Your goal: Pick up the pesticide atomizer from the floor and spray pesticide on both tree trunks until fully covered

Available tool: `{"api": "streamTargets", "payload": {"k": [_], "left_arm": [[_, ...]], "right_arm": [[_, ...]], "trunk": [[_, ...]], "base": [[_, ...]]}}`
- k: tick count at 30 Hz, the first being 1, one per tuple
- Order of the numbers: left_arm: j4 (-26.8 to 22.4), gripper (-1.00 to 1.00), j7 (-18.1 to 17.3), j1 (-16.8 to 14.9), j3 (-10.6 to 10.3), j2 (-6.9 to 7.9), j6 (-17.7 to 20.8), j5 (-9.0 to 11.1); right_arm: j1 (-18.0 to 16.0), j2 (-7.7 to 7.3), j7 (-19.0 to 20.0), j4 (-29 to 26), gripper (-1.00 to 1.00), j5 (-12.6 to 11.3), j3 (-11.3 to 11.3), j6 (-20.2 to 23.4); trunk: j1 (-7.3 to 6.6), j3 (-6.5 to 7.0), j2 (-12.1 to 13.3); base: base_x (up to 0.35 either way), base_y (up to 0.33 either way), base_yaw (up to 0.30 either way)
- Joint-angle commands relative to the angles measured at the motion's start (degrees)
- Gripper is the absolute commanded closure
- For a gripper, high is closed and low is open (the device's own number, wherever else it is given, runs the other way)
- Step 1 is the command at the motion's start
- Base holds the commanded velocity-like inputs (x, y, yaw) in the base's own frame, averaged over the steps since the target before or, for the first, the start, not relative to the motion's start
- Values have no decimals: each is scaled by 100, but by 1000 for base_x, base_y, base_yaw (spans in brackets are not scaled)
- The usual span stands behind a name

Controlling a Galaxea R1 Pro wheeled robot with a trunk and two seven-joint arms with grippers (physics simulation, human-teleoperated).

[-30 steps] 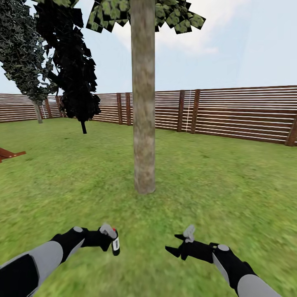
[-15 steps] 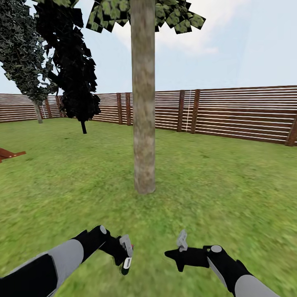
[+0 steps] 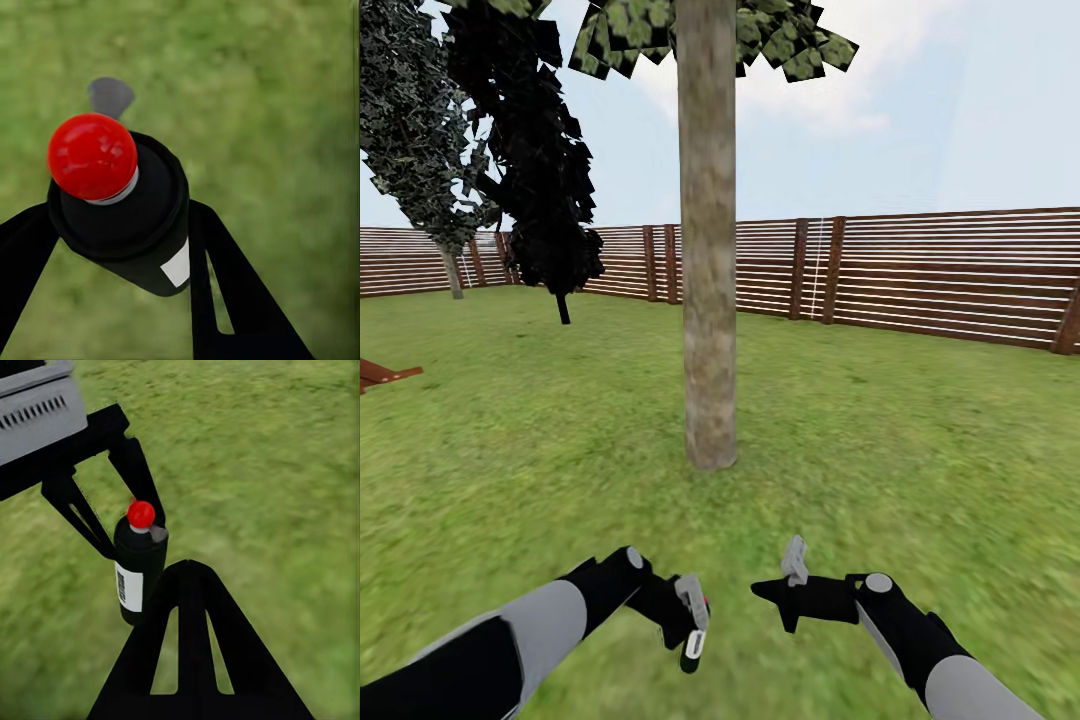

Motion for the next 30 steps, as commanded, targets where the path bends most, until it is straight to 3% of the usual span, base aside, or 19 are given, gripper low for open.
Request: {"api": "streamTargets", "payload": {"k": [1, 9, 16, 30], "left_arm": [[-29, 100, -15, -6, -58, -30, 26, 55], [-370, 100, -17, -6, -65, -97, 39, 52], [-685, 100, -15, -6, -65, -101, 314, 46], [-734, 100, -13, -6, -67, -262, 334, 46]], "right_arm": [[-7, -7, -10, -1, 100, 14, 25, -59], [-5, -2, -10, -2, 100, 14, 29, -59], [-6, -2, -10, -2, 100, 14, 34, -59], [-8, -2, -10, -2, 100, 14, 34, -59]], "trunk": [[-1, -6, -3], [-1, -6, -3], [-1, -6, -3], [-1, -6, -3]], "base": [[0, 0, 0], [0, 0, 0], [0, 0, 0], [0, 0, 0]]}}
